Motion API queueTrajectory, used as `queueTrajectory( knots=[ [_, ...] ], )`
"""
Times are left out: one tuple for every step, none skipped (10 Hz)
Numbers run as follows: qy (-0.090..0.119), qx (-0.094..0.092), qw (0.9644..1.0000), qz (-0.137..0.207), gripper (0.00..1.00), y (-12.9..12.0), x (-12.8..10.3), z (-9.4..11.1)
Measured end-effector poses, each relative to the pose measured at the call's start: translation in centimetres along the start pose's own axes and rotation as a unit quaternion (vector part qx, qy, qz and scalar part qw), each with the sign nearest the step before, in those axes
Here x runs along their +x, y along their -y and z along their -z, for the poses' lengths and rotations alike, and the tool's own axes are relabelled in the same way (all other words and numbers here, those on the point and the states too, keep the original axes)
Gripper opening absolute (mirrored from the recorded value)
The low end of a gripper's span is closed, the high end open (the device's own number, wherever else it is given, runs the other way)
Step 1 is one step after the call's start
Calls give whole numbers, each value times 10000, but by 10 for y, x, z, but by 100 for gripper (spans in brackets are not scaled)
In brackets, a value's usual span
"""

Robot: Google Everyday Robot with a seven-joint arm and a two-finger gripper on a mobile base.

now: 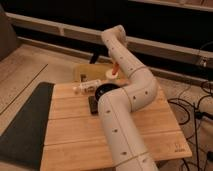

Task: Place the pepper in the ceramic cup

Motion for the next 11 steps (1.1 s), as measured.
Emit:
queueTrajectory(
  knots=[
    [6, -25, 10000, 69, 0, -3, 1, -3],
    [13, -51, 9999, 157, 0, -8, 2, -6],
    [17, -80, 9997, 234, 0, -11, 3, -11],
    [20, -115, 9995, 308, 0, -14, 4, -17],
    [38, -143, 9992, 367, 0, -16, 4, -20],
    [68, -165, 9989, 426, 0, -18, 4, -22],
    [100, -182, 9986, 480, 0, -20, 2, -23],
    [114, -201, 9984, 516, 1, -21, 2, -24],
    [115, -232, 9981, 555, 10, -24, 3, -25],
    [109, -253, 9980, 576, 18, -25, 3, -26],
    [91, -280, 9978, 593, 27, -27, 5, -27]
  ],
)
